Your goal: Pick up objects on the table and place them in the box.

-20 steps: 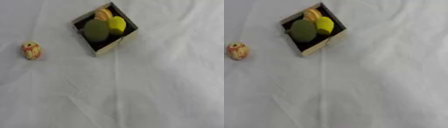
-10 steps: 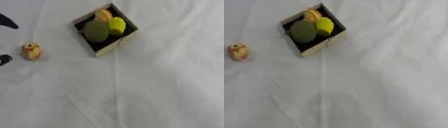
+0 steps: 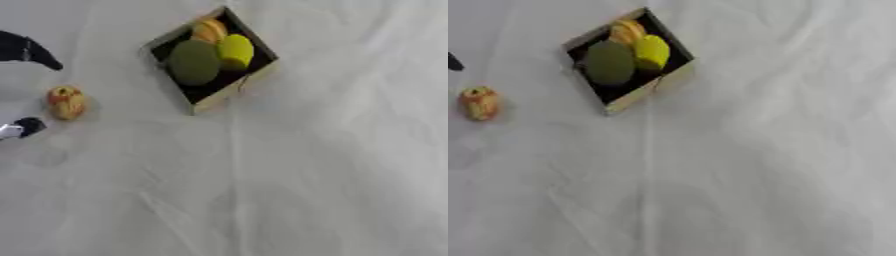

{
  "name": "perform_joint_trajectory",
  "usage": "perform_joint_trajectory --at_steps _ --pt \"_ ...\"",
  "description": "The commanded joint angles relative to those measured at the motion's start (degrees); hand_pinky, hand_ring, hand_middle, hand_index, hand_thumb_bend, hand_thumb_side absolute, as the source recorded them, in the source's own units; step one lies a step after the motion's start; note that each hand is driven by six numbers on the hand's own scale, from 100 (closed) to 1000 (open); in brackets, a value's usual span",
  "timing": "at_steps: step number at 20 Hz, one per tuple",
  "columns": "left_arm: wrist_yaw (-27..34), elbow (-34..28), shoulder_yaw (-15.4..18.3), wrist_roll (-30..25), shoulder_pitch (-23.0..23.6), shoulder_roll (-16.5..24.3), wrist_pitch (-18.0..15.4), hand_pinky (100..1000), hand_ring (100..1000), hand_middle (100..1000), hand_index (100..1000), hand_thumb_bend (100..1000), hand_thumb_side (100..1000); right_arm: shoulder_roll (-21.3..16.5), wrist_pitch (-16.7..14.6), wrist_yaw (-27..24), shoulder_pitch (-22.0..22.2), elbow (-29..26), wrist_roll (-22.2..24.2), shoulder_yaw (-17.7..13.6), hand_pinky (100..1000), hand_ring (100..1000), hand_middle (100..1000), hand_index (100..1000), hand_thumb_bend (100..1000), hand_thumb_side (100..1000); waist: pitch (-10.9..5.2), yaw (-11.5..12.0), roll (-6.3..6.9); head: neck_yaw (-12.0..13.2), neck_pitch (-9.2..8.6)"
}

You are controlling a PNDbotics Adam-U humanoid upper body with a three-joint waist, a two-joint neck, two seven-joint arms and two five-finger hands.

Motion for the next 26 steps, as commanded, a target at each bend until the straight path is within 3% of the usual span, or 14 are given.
perform_joint_trajectory --at_steps 1,5,16,22,26 --pt "-2.91 2.51 -0.39 0.93 -1.58 0.04 1.11 821 846 799 874 366 180 -1.19 0.12 -0.29 -0.61 -0.83 0.21 -0.56 966 914 686 800 100 196 -2.14 -0.09 0.89 0.40 -0.40" --pt "-4.94 7.03 -1.53 2.28 -2.99 -2.18 1.80 809 839 790 866 323 187 -0.85 0.32 -0.34 -0.64 -0.83 0.23 -0.59 967 914 685 799 100 209 -2.09 -0.34 0.88 0.53 -0.55" --pt "-8.28 16.35 -3.18 2.74 -5.49 -6.58 0.50 814 851 788 867 315 230 0.16 0.81 -0.35 -0.45 -0.83 0.31 -0.71 971 916 683 799 100 250 -1.66 -1.39 0.84 0.92 -0.86" --pt "-11.33 19.53 -3.51 1.70 -6.29 -7.72 -0.28 822 854 801 884 413 202 0.61 1.08 -0.49 -0.35 -0.83 0.52 -0.65 973 916 681 798 100 290 -1.54 -1.69 0.86 1.16 -0.93" --pt "-13.80 21.17 -3.40 1.75 -6.50 -8.23 -0.46 817 831 794 878 402 170 0.96 1.35 -0.57 -0.10 -0.83 0.69 -0.63 975 917 680 796 100 314 -1.42 -1.88 0.91 1.28 -1.05"
